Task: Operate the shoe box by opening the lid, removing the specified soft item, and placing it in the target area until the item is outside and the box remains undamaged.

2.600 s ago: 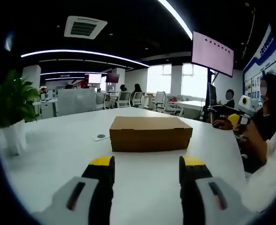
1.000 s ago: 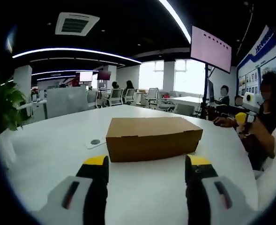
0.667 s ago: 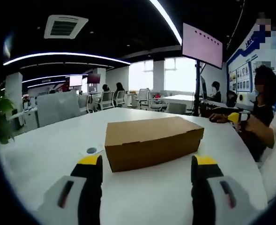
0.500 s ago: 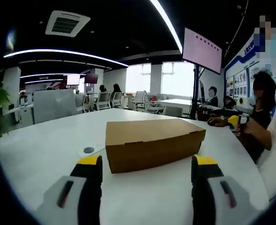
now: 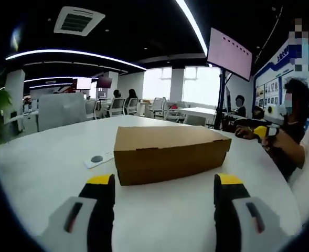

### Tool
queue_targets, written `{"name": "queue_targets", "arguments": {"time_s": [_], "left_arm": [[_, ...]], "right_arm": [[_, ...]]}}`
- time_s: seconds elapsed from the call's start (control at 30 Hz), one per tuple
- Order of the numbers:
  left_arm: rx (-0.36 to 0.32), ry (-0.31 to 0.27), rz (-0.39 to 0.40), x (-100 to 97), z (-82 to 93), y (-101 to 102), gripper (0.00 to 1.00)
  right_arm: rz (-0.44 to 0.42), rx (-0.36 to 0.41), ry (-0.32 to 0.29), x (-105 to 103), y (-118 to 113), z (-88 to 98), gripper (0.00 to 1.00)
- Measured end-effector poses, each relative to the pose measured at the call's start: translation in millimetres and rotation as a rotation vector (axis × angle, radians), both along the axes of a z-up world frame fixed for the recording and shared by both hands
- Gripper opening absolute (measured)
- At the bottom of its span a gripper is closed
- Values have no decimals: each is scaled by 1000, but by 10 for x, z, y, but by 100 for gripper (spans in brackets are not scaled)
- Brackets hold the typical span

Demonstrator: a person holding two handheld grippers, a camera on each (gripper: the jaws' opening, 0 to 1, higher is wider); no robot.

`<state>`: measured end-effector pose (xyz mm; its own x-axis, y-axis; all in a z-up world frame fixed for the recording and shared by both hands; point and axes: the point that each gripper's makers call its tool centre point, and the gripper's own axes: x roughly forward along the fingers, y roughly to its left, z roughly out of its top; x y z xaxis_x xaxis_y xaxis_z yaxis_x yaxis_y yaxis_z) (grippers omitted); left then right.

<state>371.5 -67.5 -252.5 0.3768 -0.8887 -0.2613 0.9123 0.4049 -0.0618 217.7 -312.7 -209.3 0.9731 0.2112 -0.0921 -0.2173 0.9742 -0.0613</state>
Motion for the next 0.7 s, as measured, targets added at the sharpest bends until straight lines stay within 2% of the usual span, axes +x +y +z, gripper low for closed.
{"name": "queue_targets", "arguments": {"time_s": [0.03,0.1,0.2,0.27,0.4,0.53,0.7], "left_arm": [[19,-18,7,23,-14,11,81],[15,-29,8,55,3,23,81],[-22,-47,13,169,91,55,76],[7,-65,-26,204,101,42,74],[15,-58,-22,317,141,60,76],[-41,-38,-23,390,215,51,76],[-21,-51,-29,540,245,34,75]], "right_arm": [[-3,-6,8,3,-17,-16,79],[-9,-12,13,10,-40,-29,78],[-21,-15,31,38,-75,-71,77],[-20,-12,36,50,-73,-81,77],[-4,6,30,79,-24,-60,77],[-15,-26,15,121,-11,-37,79],[-1,-37,28,183,35,-47,79]]}}
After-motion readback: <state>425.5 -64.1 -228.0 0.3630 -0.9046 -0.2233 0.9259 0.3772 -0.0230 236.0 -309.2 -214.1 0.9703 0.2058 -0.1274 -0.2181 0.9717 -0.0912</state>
